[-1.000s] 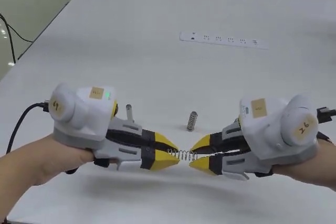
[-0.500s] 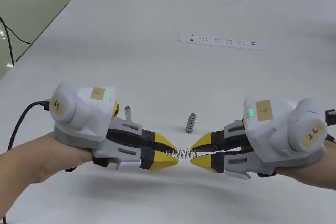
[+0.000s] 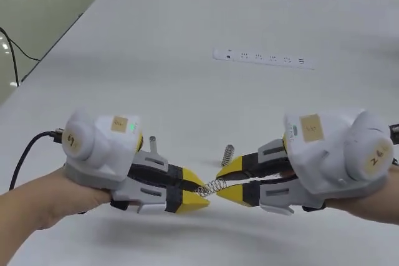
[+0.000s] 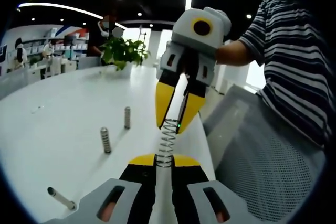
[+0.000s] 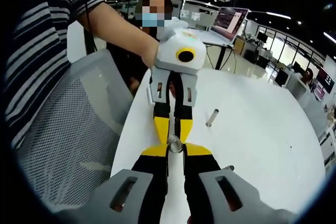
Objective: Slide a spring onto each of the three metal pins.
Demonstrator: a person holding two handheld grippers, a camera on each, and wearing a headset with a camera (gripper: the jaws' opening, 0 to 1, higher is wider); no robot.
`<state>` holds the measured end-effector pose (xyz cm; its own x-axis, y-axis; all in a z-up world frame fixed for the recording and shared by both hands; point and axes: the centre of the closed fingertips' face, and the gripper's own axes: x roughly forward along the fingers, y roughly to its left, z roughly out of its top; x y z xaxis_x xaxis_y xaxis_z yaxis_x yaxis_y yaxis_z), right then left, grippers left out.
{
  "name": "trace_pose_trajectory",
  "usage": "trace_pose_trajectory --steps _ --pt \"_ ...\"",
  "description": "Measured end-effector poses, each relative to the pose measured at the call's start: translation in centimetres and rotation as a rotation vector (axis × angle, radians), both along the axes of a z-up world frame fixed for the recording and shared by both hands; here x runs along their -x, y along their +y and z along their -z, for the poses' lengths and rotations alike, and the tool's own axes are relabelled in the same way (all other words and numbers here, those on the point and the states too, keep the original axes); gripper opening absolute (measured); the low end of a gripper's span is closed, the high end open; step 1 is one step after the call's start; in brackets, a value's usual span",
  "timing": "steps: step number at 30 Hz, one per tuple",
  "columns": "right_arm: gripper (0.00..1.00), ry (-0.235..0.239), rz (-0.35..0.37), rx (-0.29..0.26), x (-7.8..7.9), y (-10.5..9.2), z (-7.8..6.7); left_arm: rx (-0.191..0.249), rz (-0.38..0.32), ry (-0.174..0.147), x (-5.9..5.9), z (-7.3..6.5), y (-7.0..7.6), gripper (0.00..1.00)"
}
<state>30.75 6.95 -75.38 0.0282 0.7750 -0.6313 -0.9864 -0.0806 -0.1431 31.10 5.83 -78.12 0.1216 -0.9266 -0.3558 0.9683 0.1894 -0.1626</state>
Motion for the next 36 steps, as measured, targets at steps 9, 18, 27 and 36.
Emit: trace_pose_trajectory --steps 9,18,27,36 --pt "0.07 0.019 0.008 -0.052 0.2 1.5 -0.9 -0.01 0.007 -0.013 -0.1 0.1 -0.6 0.02" --pt "0.07 -0.013 0.007 -0.055 0.2 2.1 -0.8 -0.025 0.008 -0.02 -0.2 0.4 -0.5 0.02" --pt "0.07 -0.022 0.005 -0.038 -0.1 1.9 -0.8 -0.031 -0.024 -0.012 -0.5 0.5 -0.4 0.03" --pt "0.07 -0.037 0.006 -0.031 0.0 2.0 -0.7 -0.023 -0.064 -0.008 -0.8 0.5 -0.1 0.18"
